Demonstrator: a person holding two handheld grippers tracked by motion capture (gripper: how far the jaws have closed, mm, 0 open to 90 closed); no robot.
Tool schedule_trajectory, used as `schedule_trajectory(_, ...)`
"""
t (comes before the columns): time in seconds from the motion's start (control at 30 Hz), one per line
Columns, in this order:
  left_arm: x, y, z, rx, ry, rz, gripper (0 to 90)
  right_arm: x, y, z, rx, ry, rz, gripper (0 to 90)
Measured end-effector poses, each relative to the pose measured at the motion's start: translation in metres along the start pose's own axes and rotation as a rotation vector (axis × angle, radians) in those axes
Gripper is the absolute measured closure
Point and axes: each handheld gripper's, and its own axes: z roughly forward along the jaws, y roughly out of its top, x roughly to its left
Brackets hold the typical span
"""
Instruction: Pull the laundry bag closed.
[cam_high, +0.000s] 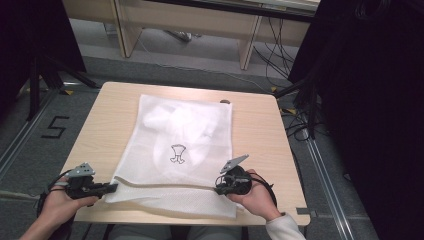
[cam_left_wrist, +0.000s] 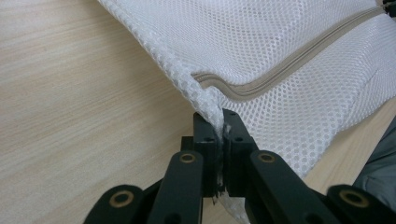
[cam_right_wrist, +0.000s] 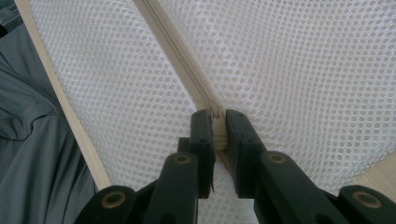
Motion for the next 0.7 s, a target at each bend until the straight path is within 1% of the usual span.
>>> schedule_trajectory(0.03,0.0001,0.0,-0.0001,0.001,-0.001,-0.001,85.7,-0.0003,-0.0001,-0.0005,0.005,-0.003,-0.004,82.3)
schedule_trajectory(0.07,0.0001,0.0,-0.0001,0.0,-0.001,-0.002,85.7,0.0,-0.0006,-0.0011,0.007,-0.002,0.008,82.3)
schedule_trajectory(0.17,-0.0001,0.0,-0.0002,-0.002,0.0,-0.002,85.7,-0.001,-0.0014,-0.0009,0.0,-0.001,0.0,82.3)
schedule_trajectory(0.2,-0.0001,0.0001,-0.0003,-0.001,0.001,0.0,85.7,-0.002,-0.0016,-0.0014,-0.002,0.003,-0.012,82.3)
schedule_trajectory(0.27,0.0,0.0,-0.0003,-0.003,0.001,-0.002,85.7,-0.0021,-0.0021,-0.0014,-0.004,-0.003,-0.015,82.3)
schedule_trajectory(0.3,0.0001,0.0001,-0.0004,-0.002,0.001,0.0,85.7,-0.0014,-0.0026,-0.0028,0.004,-0.004,0.003,82.3)
schedule_trajectory(0.33,-0.0001,0.0001,-0.0005,-0.005,0.005,0.0,85.7,-0.0016,-0.0027,-0.0028,0.003,-0.002,0.001,82.3)
schedule_trajectory(0.37,0.0001,0.0002,-0.0008,-0.003,0.002,0.0,85.7,-0.0011,-0.0031,-0.0029,0.006,-0.008,0.01,82.3)
schedule_trajectory(0.47,0.0003,0.0002,-0.0007,-0.002,0.004,0.0,85.7,-0.0028,-0.0045,-0.0032,0.005,-0.004,0.004,82.3)
schedule_trajectory(0.53,0.0003,0.0002,-0.0008,-0.002,0.004,-0.001,85.7,-0.0033,-0.0059,-0.0037,0.011,-0.008,0.011,82.2)
schedule_trajectory(0.6,0.0003,0.0002,-0.0009,-0.003,0.004,-0.002,85.7,-0.0041,-0.0069,-0.0041,0.009,-0.007,0.009,82.3)
schedule_trajectory(0.63,0.0003,0.0002,-0.0008,-0.002,0.003,-0.002,85.7,-0.0033,-0.0074,-0.0047,0.01,-0.003,0.024,82.3)
schedule_trajectory(0.67,0.0002,0.0002,-0.0007,-0.004,0.005,-0.001,85.7,-0.004,-0.0076,-0.0047,0.003,-0.006,0.015,82.3)
schedule_trajectory(0.7,0.0003,0.0003,-0.0008,-0.003,0.004,-0.002,85.8,-0.0038,-0.0078,-0.005,0.006,-0.007,0.017,82.3)
